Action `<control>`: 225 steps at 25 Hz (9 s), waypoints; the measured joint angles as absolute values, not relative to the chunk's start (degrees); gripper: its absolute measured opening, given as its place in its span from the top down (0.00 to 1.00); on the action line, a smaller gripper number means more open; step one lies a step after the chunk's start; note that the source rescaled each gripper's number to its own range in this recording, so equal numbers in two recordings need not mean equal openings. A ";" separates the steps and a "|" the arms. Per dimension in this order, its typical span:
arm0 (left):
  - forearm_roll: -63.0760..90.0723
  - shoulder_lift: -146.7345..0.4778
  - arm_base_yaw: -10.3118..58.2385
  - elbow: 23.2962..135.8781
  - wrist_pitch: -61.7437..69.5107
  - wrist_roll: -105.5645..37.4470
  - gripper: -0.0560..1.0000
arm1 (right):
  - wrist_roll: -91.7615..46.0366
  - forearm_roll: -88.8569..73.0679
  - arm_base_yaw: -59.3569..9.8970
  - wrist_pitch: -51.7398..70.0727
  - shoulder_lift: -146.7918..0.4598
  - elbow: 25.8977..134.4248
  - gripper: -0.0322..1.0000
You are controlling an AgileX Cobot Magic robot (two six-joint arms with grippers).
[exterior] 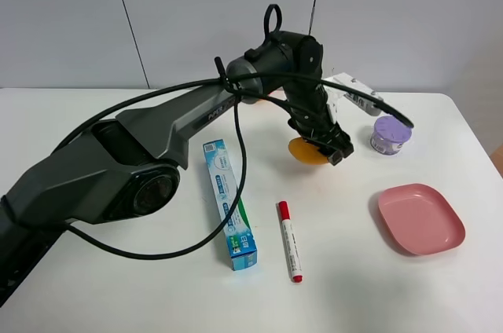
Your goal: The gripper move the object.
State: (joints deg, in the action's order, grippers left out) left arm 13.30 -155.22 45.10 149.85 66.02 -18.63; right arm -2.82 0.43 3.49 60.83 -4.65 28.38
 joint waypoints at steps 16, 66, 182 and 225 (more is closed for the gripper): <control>13.76 -159.58 45.52 149.85 61.92 -27.61 0.94 | -2.82 0.43 3.49 60.83 -4.65 28.38 0.00; 4.26 -134.45 21.01 149.91 62.70 -14.68 0.01 | -2.82 0.43 3.49 60.83 -4.65 28.38 0.00; -1.05 0.31 5.18 29.19 60.61 -0.68 0.00 | -2.82 0.43 3.49 60.83 -4.65 28.38 0.00; 0.00 0.31 -0.06 29.19 60.61 -2.03 0.00 | -2.82 0.43 3.49 60.83 -4.65 28.38 0.00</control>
